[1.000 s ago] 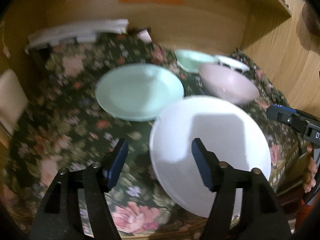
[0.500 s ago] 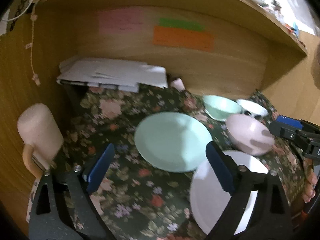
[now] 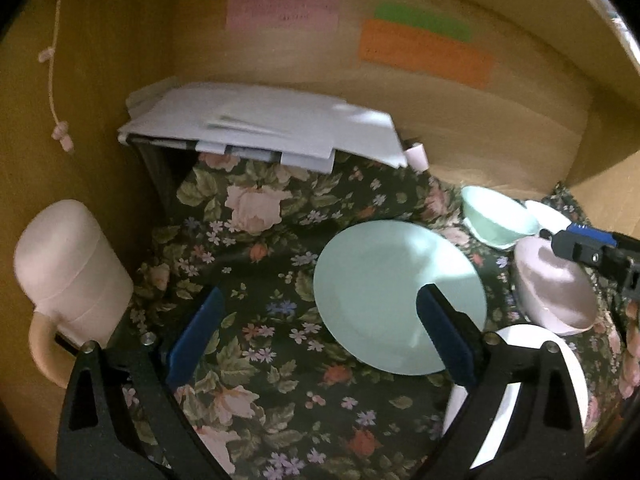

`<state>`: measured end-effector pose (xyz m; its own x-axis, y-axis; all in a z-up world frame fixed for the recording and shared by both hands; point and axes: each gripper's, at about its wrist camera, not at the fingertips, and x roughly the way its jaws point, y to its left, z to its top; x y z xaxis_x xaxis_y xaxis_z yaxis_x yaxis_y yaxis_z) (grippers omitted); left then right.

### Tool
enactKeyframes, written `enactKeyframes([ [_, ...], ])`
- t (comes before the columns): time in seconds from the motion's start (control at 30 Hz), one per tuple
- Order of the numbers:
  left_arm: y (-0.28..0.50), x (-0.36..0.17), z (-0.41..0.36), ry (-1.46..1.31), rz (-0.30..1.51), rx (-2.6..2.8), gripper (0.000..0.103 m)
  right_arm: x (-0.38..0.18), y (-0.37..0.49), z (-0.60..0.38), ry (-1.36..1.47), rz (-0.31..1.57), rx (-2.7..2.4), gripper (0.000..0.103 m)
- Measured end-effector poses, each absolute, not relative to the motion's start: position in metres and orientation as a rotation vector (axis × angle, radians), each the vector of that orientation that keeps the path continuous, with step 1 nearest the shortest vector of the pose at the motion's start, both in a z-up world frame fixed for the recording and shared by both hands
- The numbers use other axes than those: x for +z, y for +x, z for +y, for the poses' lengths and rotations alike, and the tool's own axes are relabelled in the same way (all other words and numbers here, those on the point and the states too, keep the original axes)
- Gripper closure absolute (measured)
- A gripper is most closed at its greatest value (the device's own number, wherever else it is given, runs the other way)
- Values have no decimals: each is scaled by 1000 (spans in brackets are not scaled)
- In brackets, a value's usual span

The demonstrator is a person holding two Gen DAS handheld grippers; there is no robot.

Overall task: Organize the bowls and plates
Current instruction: 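Move both grippers to the mint green plate and close on its rim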

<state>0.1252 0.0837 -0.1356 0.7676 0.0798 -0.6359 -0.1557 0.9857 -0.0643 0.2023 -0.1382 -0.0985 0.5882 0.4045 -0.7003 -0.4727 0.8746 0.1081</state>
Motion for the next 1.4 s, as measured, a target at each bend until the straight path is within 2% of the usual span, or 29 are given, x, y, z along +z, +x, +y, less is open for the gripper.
enactKeyframes([
  [0.33, 156, -165, 87, -147, 803, 94, 5, -131, 252, -114, -154, 935, 527, 35],
  [0.47, 162, -175, 87, -143, 822, 77, 5, -143, 268, -104, -177, 999, 550, 44],
  [0.6, 165, -183, 87, -140, 847, 55, 20, -157, 284, -96, -194, 1073, 559, 50],
  [0.73, 170, -191, 91, -179, 888, 28, 27, -168, 294, -94, -203, 1126, 555, 56],
  [0.9, 175, -196, 94, -204, 930, -3, 47, -176, 303, -94, -181, 1183, 574, 66],
  [1.13, 181, -199, 90, -212, 949, -51, 56, -185, 321, -82, -206, 1247, 553, 73],
  [1.3, 183, -202, 91, -218, 952, -64, 62, -192, 327, -79, -209, 1251, 559, 73],
  [1.4, 185, -204, 91, -219, 956, -89, 66, -194, 328, -78, -202, 1241, 575, 80],
])
